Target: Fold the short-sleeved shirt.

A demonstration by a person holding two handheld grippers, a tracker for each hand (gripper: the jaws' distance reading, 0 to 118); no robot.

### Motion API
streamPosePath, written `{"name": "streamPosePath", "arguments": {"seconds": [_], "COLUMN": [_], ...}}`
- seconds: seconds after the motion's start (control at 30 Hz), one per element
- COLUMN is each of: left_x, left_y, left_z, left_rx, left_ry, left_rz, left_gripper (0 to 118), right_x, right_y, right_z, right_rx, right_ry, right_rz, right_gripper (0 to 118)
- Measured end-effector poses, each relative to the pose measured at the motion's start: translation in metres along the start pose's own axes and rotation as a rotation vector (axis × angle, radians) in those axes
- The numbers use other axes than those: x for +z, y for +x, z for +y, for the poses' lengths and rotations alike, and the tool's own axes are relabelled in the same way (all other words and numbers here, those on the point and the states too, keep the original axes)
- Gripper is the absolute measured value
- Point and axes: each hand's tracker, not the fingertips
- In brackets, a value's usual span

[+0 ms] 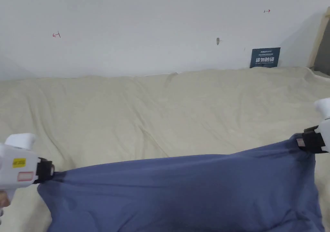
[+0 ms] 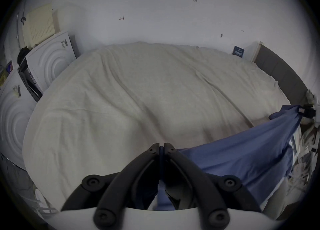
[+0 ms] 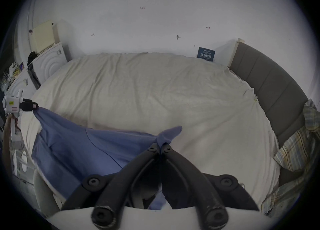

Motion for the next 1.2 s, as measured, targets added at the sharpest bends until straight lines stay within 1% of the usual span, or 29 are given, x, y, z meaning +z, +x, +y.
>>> {"name": "streamPosePath", "arguments": {"seconds": [0.13, 0.23, 0.3, 0.4, 0.47, 0.5, 0.53, 0.57, 0.6, 0.63, 0.67, 0.7, 0.73, 0.77, 0.83, 0.9, 0.93, 0.97, 1.0, 1.03, 1.07, 1.1, 1.13, 1.17, 1.2], "left_x": [0.047, 0.059, 0.059, 0.048, 0.040, 0.039, 0.039, 0.039, 0.039, 0.040, 0.042, 0.043, 0.046, 0.053, 0.067, 0.076, 0.081, 0.085, 0.090, 0.093, 0.094, 0.094, 0.094, 0.094, 0.095], "left_y": [-0.005, -0.006, -0.007, -0.010, -0.013, -0.015, -0.016, -0.018, -0.022, -0.023, -0.025, -0.024, -0.024, -0.025, -0.026, -0.023, -0.020, -0.018, -0.015, -0.012, -0.011, -0.009, -0.008, -0.007, -0.008], "left_z": [-0.055, -0.104, -0.136, -0.168, -0.179, -0.182, -0.184, -0.184, -0.183, -0.181, -0.179, -0.177, -0.175, -0.174, -0.170, -0.169, -0.169, -0.170, -0.171, -0.173, -0.175, -0.179, -0.183, -0.187, -0.192], "left_rx": [0.023, 0.048, 0.076, 0.111, 0.124, 0.136, 0.136, 0.154, 0.178, 0.189, 0.192, 0.179, 0.179, 0.181, 0.209, 0.222, 0.227, 0.234, 0.248, 0.264, 0.263, 0.269, 0.291, 0.296, 0.311], "left_ry": [0.030, 0.009, -0.038, -0.097, -0.114, -0.113, -0.104, -0.081, -0.066, -0.060, -0.049, -0.057, -0.051, -0.021, 0.009, 0.036, 0.058, 0.077, 0.098, 0.127, 0.135, 0.131, 0.127, 0.127, 0.121], "left_rz": [-0.032, -0.027, -0.031, -0.033, -0.050, -0.063, -0.074, -0.067, -0.060, -0.050, -0.019, 0.003, 0.006, 0.000, -0.041, -0.059, -0.069, -0.081, -0.094, -0.116, -0.144, -0.173, -0.180, -0.179, -0.188], "left_gripper": [5, 5, 5, 5, 5, 5, 8, 23, 31, 39, 39, 75, 109, 116, 116, 116, 115, 109, 94, 63, 39, 15, 5, 3, 1], "right_x": [0.036, 0.047, 0.044, 0.032, 0.021, 0.018, 0.017, 0.017, 0.019, 0.022, 0.026, 0.031, 0.038, 0.046, 0.064, 0.082, 0.089, 0.092, 0.094, 0.093, 0.090, 0.083, 0.078, 0.068, 0.062], "right_y": [-0.004, -0.012, -0.018, -0.021, -0.020, -0.020, -0.019, -0.019, -0.018, -0.017, -0.016, -0.013, -0.012, -0.011, -0.014, -0.024, -0.032, -0.039, -0.049, -0.061, -0.073, -0.086, -0.102, -0.109, -0.122], "right_z": [-0.053, -0.103, -0.137, -0.176, -0.192, -0.196, -0.200, -0.203, -0.203, -0.202, -0.201, -0.199, -0.195, -0.189, -0.177, -0.165, -0.158, -0.154, -0.150, -0.146, -0.145, -0.146, -0.146, -0.148, -0.151], "right_rx": [0.034, 0.053, 0.071, 0.058, 0.018, -0.003, -0.019, -0.025, -0.030, -0.025, -0.020, -0.021, -0.039, -0.064, -0.110, -0.131, -0.146, -0.152, -0.157, -0.158, -0.159, -0.141, -0.118, -0.094, -0.085], "right_ry": [-0.034, -0.087, -0.146, -0.198, -0.232, -0.239, -0.235, -0.226, -0.216, -0.211, -0.203, -0.183, -0.151, -0.124, -0.053, 0.050, 0.080, 0.102, 0.124, 0.126, 0.133, 0.125, 0.100, 0.093, 0.107], "right_rz": [0.027, 0.041, 0.048, 0.052, 0.064, 0.062, 0.070, 0.071, 0.056, 0.035, 0.014, 0.016, 0.025, 0.028, 0.034, 0.112, 0.151, 0.195, 0.234, 0.268, 0.282, 0.301, 0.342, 0.373, 0.378], "right_gripper": [0, 0, 0, 0, 2, 9, 32, 54, 67, 72, 72, 82, 83, 83, 83, 83, 81, 75, 61, 25, 0, 0, 0, 0, 0]}}
